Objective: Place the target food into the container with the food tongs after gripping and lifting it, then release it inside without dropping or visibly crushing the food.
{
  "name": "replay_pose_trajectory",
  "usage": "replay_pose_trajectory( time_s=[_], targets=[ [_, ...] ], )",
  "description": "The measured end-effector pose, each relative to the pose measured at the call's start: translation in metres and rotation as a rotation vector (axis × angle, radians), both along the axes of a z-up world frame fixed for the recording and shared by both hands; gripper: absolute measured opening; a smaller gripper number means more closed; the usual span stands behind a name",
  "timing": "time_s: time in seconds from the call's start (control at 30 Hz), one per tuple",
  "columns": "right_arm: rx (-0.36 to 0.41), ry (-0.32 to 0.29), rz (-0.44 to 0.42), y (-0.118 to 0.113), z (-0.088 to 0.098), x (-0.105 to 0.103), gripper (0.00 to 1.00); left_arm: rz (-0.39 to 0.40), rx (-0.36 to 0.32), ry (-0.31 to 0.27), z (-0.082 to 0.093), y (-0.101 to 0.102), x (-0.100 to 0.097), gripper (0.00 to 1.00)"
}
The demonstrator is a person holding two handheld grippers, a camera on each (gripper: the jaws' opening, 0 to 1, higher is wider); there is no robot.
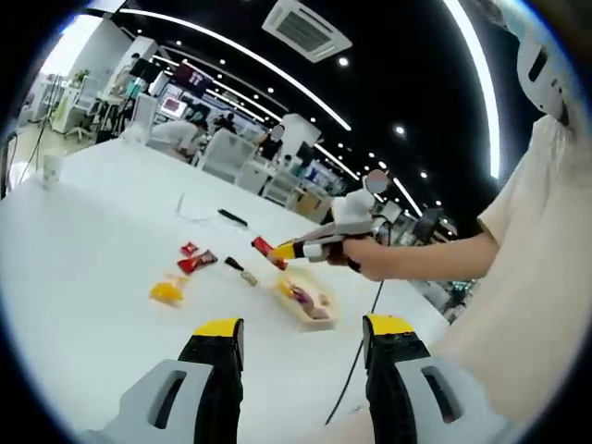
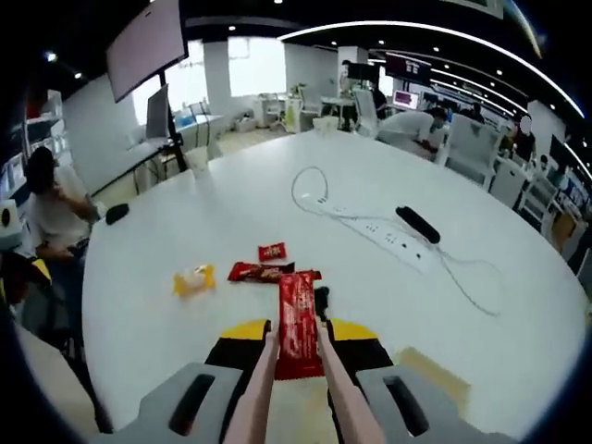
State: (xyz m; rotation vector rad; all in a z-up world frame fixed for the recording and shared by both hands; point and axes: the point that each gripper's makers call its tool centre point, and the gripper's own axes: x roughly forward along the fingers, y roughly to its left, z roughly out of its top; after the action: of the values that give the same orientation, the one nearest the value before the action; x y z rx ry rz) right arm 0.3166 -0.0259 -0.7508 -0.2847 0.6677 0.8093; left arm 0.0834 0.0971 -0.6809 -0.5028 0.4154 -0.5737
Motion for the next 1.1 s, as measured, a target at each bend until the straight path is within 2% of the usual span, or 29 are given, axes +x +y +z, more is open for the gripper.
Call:
replay_pose_trajectory(
  time_s=[0.3,0.6,1.1],
  targets=[
    [0.043,-0.014,-0.037,-0.016,0.023,-0.008,0.22,-0.043,-0.007,-0.021,0.007,-0.021,0.004,0.51],
    [0.060,-0.053,-0.069,-0.042,0.048,-0.018,0.22,-0.077,-0.008,-0.025,0.007,-0.039,-0.003,0.51],
    [0.079,-0.066,-0.123,-0.076,0.058,-0.023,0.22,-0.097,0.000,-0.043,0.011,-0.056,-0.007,0.51]
  ],
)
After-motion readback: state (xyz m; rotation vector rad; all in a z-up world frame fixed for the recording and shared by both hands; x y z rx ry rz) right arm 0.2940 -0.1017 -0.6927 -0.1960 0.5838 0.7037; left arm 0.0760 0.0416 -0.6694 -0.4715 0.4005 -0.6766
